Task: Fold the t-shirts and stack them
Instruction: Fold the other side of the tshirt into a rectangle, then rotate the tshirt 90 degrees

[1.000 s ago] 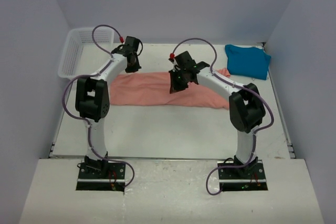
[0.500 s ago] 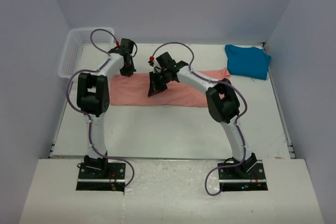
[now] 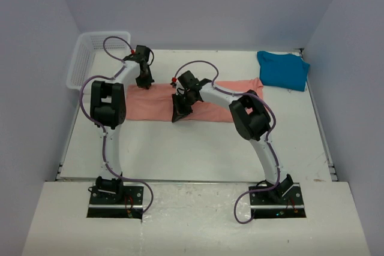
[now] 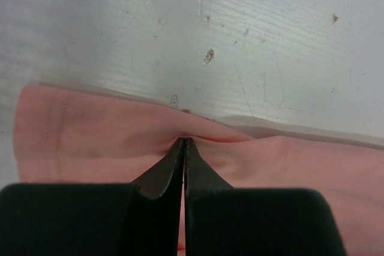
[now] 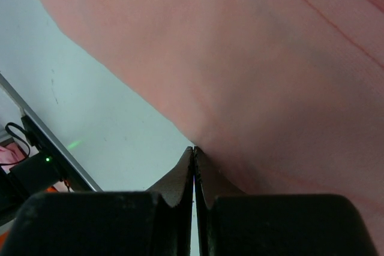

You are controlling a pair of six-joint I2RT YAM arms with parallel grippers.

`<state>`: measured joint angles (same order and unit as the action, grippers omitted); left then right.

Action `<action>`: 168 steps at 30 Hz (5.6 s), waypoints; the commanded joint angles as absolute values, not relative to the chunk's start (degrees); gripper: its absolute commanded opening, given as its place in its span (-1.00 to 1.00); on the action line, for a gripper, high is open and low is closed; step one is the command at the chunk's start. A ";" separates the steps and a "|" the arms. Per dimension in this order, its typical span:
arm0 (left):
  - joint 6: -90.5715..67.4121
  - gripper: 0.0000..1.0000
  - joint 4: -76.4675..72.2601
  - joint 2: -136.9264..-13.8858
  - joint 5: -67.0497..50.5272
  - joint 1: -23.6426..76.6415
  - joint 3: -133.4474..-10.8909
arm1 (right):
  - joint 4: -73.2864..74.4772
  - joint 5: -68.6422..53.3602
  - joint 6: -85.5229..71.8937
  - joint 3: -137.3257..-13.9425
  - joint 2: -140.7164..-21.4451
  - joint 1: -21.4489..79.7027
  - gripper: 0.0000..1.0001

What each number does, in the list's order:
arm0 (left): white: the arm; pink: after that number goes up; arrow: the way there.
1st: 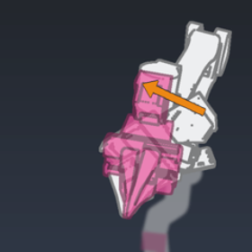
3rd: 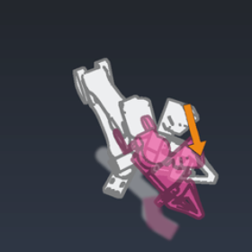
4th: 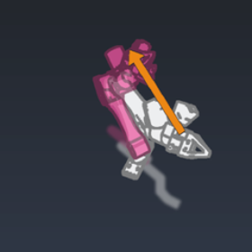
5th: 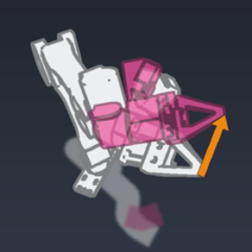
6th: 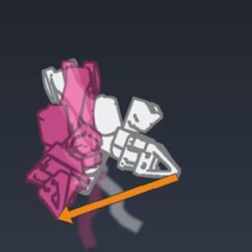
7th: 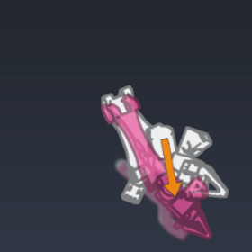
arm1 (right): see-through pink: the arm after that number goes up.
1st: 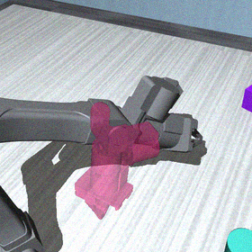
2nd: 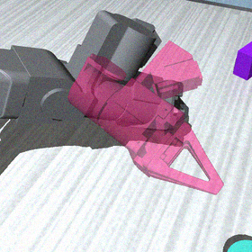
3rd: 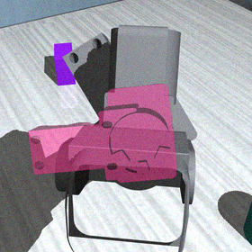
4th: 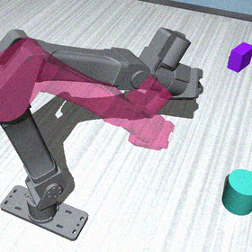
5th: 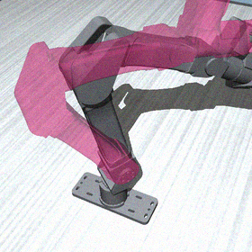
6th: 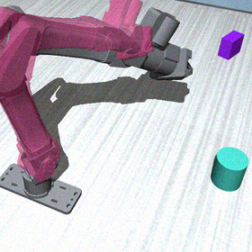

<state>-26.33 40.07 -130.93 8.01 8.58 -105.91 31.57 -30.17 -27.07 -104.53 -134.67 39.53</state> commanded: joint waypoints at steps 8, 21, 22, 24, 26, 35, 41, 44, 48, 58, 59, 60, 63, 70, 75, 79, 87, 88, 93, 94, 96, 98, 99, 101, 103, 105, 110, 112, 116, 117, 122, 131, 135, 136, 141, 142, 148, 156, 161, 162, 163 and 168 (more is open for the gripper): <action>-24.96 -1.00 38.85 -130.96 6.50 7.56 -107.31 | 29.88 -30.33 -24.62 -102.92 -132.55 41.30 -1.00; -26.19 -1.00 38.32 -131.14 4.92 6.59 -104.77 | 39.02 -21.71 -21.36 -112.94 -133.75 42.28 -1.00; -26.28 -1.00 37.62 -130.70 4.92 6.59 -103.11 | 39.20 -20.58 -21.10 -112.94 -134.47 42.28 -1.00; -26.28 -1.00 37.53 -129.73 6.06 6.59 -101.96 | 39.63 -19.87 -20.83 -112.68 -135.61 42.19 -1.00; -26.19 -1.00 38.05 -129.81 6.41 6.59 -102.13 | 37.63 -19.95 -21.53 -111.27 -134.83 42.01 -1.00; -25.67 -1.00 38.32 -128.23 6.67 6.59 -100.81 | 41.92 -14.34 -21.71 -115.05 -134.83 41.49 -1.00; -25.84 -1.00 37.79 -128.93 5.63 6.50 -100.90 | 45.09 -6.95 -15.30 -115.50 -133.07 41.31 -1.00; -25.84 -1.00 37.88 -129.11 5.54 6.50 -101.07 | 40.45 -7.38 -13.10 -109.62 -128.42 41.31 -1.00; -25.66 -1.00 37.97 -129.11 5.98 6.50 -100.90 | 35.24 -9.58 -12.56 -104.59 -123.22 41.13 -1.00; -25.58 -1.00 37.88 -129.02 5.54 6.33 -100.90 | 52.12 -9.49 -12.13 -119.80 -136.05 40.08 -1.00; -25.58 -1.00 37.88 -129.11 5.54 6.33 -100.81 | 51.86 -11.15 -12.13 -119.19 -135.88 40.08 -1.00; -25.66 -1.00 37.79 -129.02 5.36 6.33 -100.81 | 51.77 -11.68 -12.22 -118.22 -135.79 39.99 -1.00; -25.84 -1.00 37.88 -129.11 5.10 6.33 -100.72 | 51.86 -12.39 -12.31 -116.81 -135.70 39.90 -1.00; -25.66 -1.00 37.62 -128.76 4.57 6.33 -100.19 | 51.25 -12.74 -11.95 -110.58 -134.21 39.81 -1.00; -25.75 -1.00 37.79 -129.20 4.83 5.89 -100.28 | 43.69 -13.62 -15.29 -98.65 -128.95 39.81 -1.00; -27.50 -1.00 39.81 -129.99 5.62 5.89 -99.50 | 37.98 -13.53 -18.80 -90.72 -125.51 39.90 -1.00; -31.73 -1.00 39.91 -122.81 8.27 5.89 -88.43 | 31.65 -13.10 -21.18 -78.05 -121.20 39.90 -1.00; -31.64 -1.00 39.38 -121.65 8.26 5.89 -85.46 | 31.03 -13.10 -21.01 -77.35 -120.42 39.90 -1.00; -32.68 -1.00 38.15 -114.63 9.23 6.77 -77.28 | 30.49 -12.05 -19.25 -79.27 -119.36 39.90 -1.00; -33.39 -1.00 37.97 -113.13 9.14 7.03 -75.43 | 32.06 -11.08 -19.77 -79.89 -119.18 39.90 -1.00; -35.32 -1.00 37.09 -108.75 8.35 7.12 -71.47 | 33.30 -10.72 -19.60 -81.12 -118.57 39.90 -1.00; -36.03 -1.00 35.96 -106.18 8.00 7.21 -65.76 | 33.58 -10.55 -19.77 -80.51 -117.43 39.90 -1.00; -36.64 -1.00 35.77 -104.00 8.00 7.21 -64.18 | 33.31 -10.46 -19.78 -80.07 -116.20 39.90 -1.00; -37.09 -1.00 35.42 -101.96 7.21 7.47 -60.04 | 32.87 -9.50 -20.48 -79.20 -114.36 39.81 -1.00; -37.27 -1.00 35.25 -99.06 7.21 7.99 -57.23 | 31.91 -9.14 -20.65 -78.40 -112.95 39.81 -1.00; -37.27 -1.00 35.33 -96.17 7.82 8.44 -55.64 | 31.64 -8.18 -20.65 -77.43 -111.28 39.81 -1.00; -38.49 -1.00 35.95 -89.22 6.50 10.54 -50.28 | 33.13 -5.19 -19.95 -76.55 -108.99 39.38 -1.00; -40.07 -1.00 36.12 -86.06 6.24 13.08 -48.35 | 33.92 -5.27 -19.69 -76.55 -108.20 38.94 -1.00; -42.27 -1.00 38.39 -81.58 11.64 21.78 -48.77 | 33.05 -2.47 -19.42 -74.80 -104.44 38.41 -1.00; -43.49 -1.00 39.71 -80.61 14.13 23.97 -51.48 | 32.44 -2.37 -19.25 -74.36 -103.11 38.41 -1.00; -40.00 -1.00 42.45 -77.52 25.21 32.43 -62.38 | 31.64 1.39 -20.83 -76.01 -94.76 38.32 -0.77; -20.06 -1.00 36.91 -104.21 6.43 32.17 -95.92 | 34.20 5.18 -24.52 -73.67 -89.30 38.06 -0.44; -17.41 -1.00 34.47 -114.42 -2.35 31.38 -105.36 | 33.14 7.12 -29.17 -68.39 -86.32 35.95 -1.00; -16.62 -1.00 33.76 -117.13 -6.46 31.29 -107.56 | 32.87 7.03 -29.44 -66.38 -85.70 34.73 -1.00; -14.15 -1.00 31.29 -125.14 -19.58 30.85 -113.46 | 32.17 7.83 -32.08 -61.44 -80.87 31.12 -1.00; -13.98 -1.00 30.94 -127.24 -21.95 30.85 -113.99 | 31.73 7.30 -32.08 -59.87 -79.29 30.77 -1.00; -13.53 -1.00 25.50 -132.26 -34.68 29.89 -115.75 | 31.55 6.06 -31.11 -57.40 -78.40 30.50 -1.00; -18.19 -1.00 22.76 -145.53 -50.61 27.25 -127.08 | 32.34 5.80 -31.20 -54.76 -74.53 30.50 -1.00; -20.21 -1.00 21.62 -151.52 -51.16 26.81 -129.29 | 32.87 5.89 -31.20 -53.88 -72.25 30.50 -1.00; -20.21 -1.00 21.71 -152.31 -50.89 26.63 -129.11 | 32.87 5.80 -31.11 -53.44 -71.46 30.50 -1.00; -20.13 -1.00 21.80 -152.40 -50.63 26.28 -128.85 | 32.78 5.63 -31.11 -53.26 -71.11 30.50 -1.00; -18.28 -1.00 23.99 -152.14 -44.40 24.97 -128.67 | 32.26 4.49 -31.55 -52.21 -69.96 30.50 -1.00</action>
